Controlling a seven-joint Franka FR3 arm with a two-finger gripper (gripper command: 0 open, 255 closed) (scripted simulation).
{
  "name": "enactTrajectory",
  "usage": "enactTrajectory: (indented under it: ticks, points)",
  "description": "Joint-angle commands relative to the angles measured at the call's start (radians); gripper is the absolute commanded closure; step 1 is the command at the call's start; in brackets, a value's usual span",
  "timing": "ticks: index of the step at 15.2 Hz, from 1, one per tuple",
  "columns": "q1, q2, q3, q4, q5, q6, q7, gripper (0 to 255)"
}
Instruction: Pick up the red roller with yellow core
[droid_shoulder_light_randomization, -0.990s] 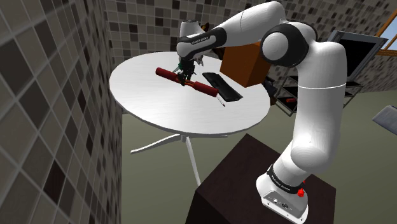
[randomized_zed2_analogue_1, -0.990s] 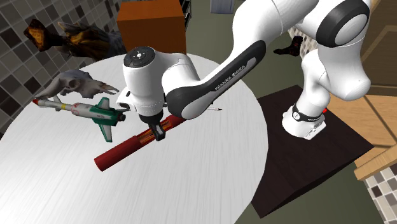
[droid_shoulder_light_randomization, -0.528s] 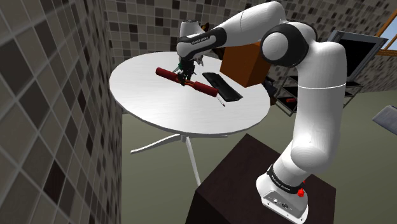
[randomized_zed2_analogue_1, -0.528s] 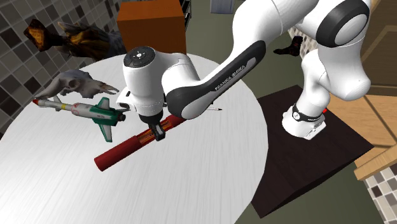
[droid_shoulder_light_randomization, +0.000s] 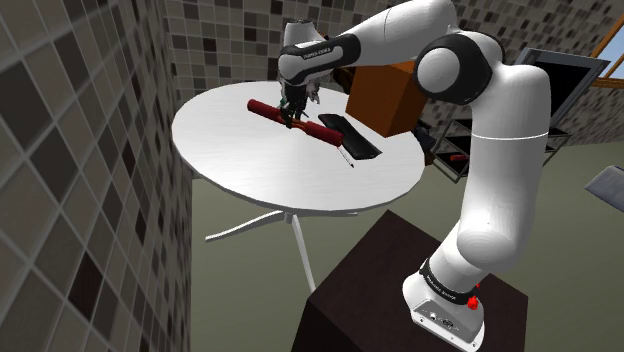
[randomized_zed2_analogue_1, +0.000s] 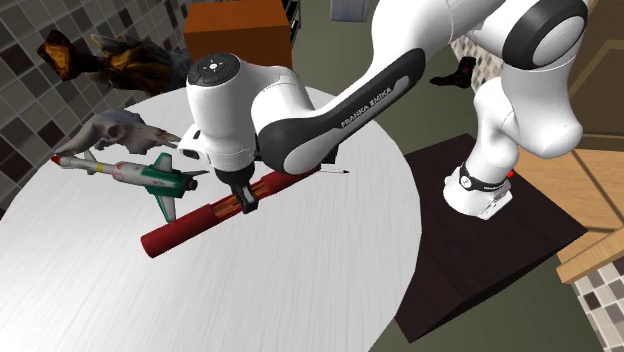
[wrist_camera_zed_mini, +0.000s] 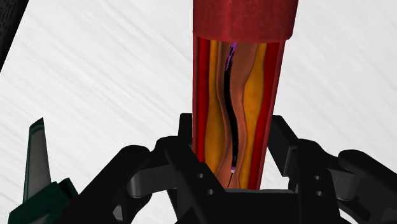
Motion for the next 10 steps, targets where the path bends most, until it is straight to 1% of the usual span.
enactTrajectory:
  ticks: [1, 8, 10]
  points:
    - [0.001, -0.009, 0.0, 0.017, 0.001, -0.024, -0.002, 255]
    - [0.001, -0.031, 0.0, 0.078, 0.003, -0.107, -0.011, 255]
    - [0.001, -0.031, 0.0, 0.08, 0.003, -0.109, -0.011, 255]
